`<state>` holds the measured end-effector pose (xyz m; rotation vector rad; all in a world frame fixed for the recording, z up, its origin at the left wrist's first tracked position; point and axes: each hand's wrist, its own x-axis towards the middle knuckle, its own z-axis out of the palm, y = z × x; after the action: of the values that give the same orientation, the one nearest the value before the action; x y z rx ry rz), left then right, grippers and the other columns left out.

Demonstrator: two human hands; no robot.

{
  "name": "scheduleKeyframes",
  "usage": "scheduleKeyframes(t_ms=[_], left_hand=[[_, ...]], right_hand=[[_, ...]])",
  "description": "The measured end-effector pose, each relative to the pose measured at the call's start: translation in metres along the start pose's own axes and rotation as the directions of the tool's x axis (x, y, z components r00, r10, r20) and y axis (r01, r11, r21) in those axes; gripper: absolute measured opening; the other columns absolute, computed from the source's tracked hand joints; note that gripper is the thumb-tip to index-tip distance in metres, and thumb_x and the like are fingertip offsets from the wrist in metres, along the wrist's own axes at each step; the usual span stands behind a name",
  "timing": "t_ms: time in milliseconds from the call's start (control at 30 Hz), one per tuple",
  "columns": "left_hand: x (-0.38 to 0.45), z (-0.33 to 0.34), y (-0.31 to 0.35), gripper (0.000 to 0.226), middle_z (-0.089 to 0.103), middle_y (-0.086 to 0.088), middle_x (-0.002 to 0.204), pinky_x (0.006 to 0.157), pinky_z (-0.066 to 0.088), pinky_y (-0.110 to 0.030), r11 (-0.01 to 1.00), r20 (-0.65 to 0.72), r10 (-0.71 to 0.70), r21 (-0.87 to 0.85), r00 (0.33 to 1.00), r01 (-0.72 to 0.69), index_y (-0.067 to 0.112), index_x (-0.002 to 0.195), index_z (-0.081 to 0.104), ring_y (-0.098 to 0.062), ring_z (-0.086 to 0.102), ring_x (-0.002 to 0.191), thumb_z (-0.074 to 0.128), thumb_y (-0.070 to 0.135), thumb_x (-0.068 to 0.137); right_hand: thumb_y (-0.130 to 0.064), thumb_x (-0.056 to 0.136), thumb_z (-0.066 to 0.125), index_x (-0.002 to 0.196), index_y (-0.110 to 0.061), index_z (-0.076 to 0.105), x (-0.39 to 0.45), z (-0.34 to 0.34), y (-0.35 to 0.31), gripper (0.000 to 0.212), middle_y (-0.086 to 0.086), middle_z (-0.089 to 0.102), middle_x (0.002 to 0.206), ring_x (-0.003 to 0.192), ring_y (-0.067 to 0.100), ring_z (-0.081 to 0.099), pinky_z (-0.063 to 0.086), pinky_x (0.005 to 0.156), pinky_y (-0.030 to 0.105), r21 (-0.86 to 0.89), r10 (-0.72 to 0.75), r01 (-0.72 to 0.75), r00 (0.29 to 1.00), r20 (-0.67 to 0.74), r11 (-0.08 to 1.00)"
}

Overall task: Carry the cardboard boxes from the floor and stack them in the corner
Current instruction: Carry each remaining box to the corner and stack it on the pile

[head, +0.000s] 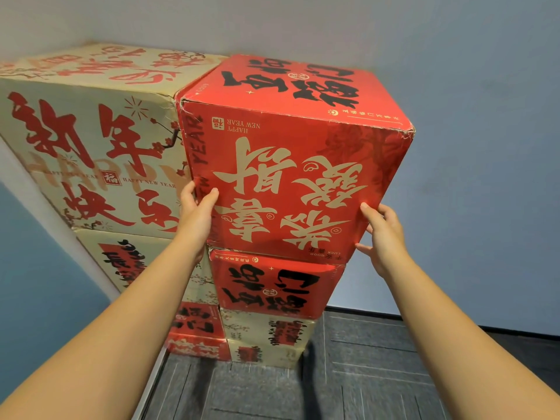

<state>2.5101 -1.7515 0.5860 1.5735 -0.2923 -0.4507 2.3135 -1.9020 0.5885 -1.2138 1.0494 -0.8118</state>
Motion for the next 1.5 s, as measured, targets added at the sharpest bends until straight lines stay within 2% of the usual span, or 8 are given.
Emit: scheduleKeyframes(t_ms=[200, 300, 500, 600, 800, 967, 1133, 1500], left_hand=[[-0.009, 0.003, -0.006, 0.051, 0.044, 0.001, 0.119, 0.063, 0.038, -0.017, 0.994, -0.048, -0.092, 0.05, 0.995, 0.094, 0.01, 0.143, 0.028, -0.007, 0.044, 0.09, 0.045, 0.02, 0.097], [-0.015, -0.003, -0.013, 0.046, 0.05, -0.005, 0.133, 0.079, 0.04, -0.026, 0.989, -0.055, -0.123, 0.07, 0.991, 0.127, 0.007, 0.138, 0.039, -0.013, 0.048, 0.098, 0.048, 0.02, 0.094], [-0.048, -0.023, -0.005, 0.014, 0.058, 0.001, 0.086, 0.066, 0.042, -0.021, 0.991, -0.036, -0.135, -0.003, 0.99, 0.135, 0.01, 0.101, 0.056, -0.009, 0.053, 0.069, 0.045, 0.015, 0.096], [-0.066, -0.045, 0.007, 0.018, 0.057, 0.002, 0.08, 0.065, 0.041, -0.022, 0.996, -0.125, -0.089, -0.019, 0.988, 0.088, 0.018, 0.078, 0.054, -0.009, 0.053, 0.067, 0.047, 0.015, 0.095], [-0.131, -0.105, 0.016, 0.021, 0.057, 0.003, 0.077, 0.063, 0.039, -0.021, 0.997, -0.438, -0.042, -0.077, 0.898, 0.008, 0.019, 0.075, 0.053, -0.009, 0.054, 0.068, 0.048, 0.015, 0.095], [-0.23, -0.161, -0.001, 0.018, 0.059, 0.004, 0.081, 0.065, 0.039, -0.022, 0.992, -0.705, -0.088, -0.125, 0.704, -0.001, 0.021, 0.077, 0.053, -0.009, 0.054, 0.07, 0.049, 0.018, 0.094], [-0.36, -0.213, -0.017, 0.019, 0.06, 0.005, 0.081, 0.067, 0.04, -0.022, 0.986, -0.913, -0.143, -0.166, 0.381, -0.029, 0.023, 0.075, 0.053, -0.009, 0.055, 0.073, 0.05, 0.019, 0.094], [-0.665, -0.227, -0.032, 0.02, 0.056, 0.005, 0.081, 0.068, 0.038, -0.022, 0.977, -0.944, -0.181, -0.141, -0.276, -0.158, 0.023, 0.075, 0.051, -0.007, 0.051, 0.071, 0.049, 0.019, 0.094]], right_hand=[[-0.019, 0.095, 0.049, 0.09, -0.006, 0.048, -0.012, -0.002, 0.004, 0.013, -0.005, 0.052, 0.077, 0.066, 0.003, 0.048, 0.046, 0.08, 0.032, -0.027, 0.015, -0.017, 0.996, -0.087, 0.999], [-0.014, 0.094, 0.048, 0.078, -0.007, 0.047, -0.021, -0.002, 0.009, 0.018, 0.001, 0.052, 0.072, 0.063, 0.008, 0.049, 0.043, 0.062, 0.024, -0.052, 0.018, -0.022, 0.997, -0.08, 0.998], [-0.011, 0.094, 0.046, 0.074, -0.016, 0.052, -0.037, 0.024, 0.005, 0.021, 0.001, 0.055, 0.072, 0.065, 0.011, 0.052, 0.043, 0.058, 0.02, -0.064, 0.008, 0.001, 0.99, 0.138, 0.998], [-0.01, 0.093, 0.046, 0.074, -0.017, 0.053, -0.046, 0.05, -0.005, 0.021, -0.001, 0.055, 0.071, 0.065, 0.011, 0.052, 0.042, 0.057, 0.019, -0.065, -0.018, 0.038, 0.96, 0.278, 0.997], [-0.009, 0.091, 0.05, 0.073, -0.016, 0.055, -0.082, 0.109, -0.005, 0.02, 0.0, 0.056, 0.07, 0.063, 0.012, 0.053, 0.045, 0.064, 0.023, -0.103, 0.016, 0.063, 0.777, 0.63, 0.993], [-0.008, 0.091, 0.05, 0.069, -0.017, 0.053, -0.153, 0.153, 0.018, 0.024, -0.001, 0.053, 0.064, 0.052, 0.007, 0.051, 0.037, 0.054, 0.02, -0.151, 0.095, 0.063, 0.533, 0.841, 0.986], [-0.011, 0.091, 0.051, 0.071, -0.019, 0.051, -0.27, 0.172, 0.05, 0.022, 0.0, 0.053, 0.069, 0.062, 0.01, 0.05, 0.036, 0.058, 0.02, -0.227, 0.205, 0.101, 0.192, 0.96, 0.969], [-0.011, 0.092, 0.051, 0.073, -0.016, 0.052, -0.561, 0.087, 0.083, 0.019, 0.002, 0.054, 0.07, 0.063, 0.011, 0.049, 0.037, 0.058, 0.022, -0.219, 0.314, 0.249, -0.459, 0.831, 0.943]])
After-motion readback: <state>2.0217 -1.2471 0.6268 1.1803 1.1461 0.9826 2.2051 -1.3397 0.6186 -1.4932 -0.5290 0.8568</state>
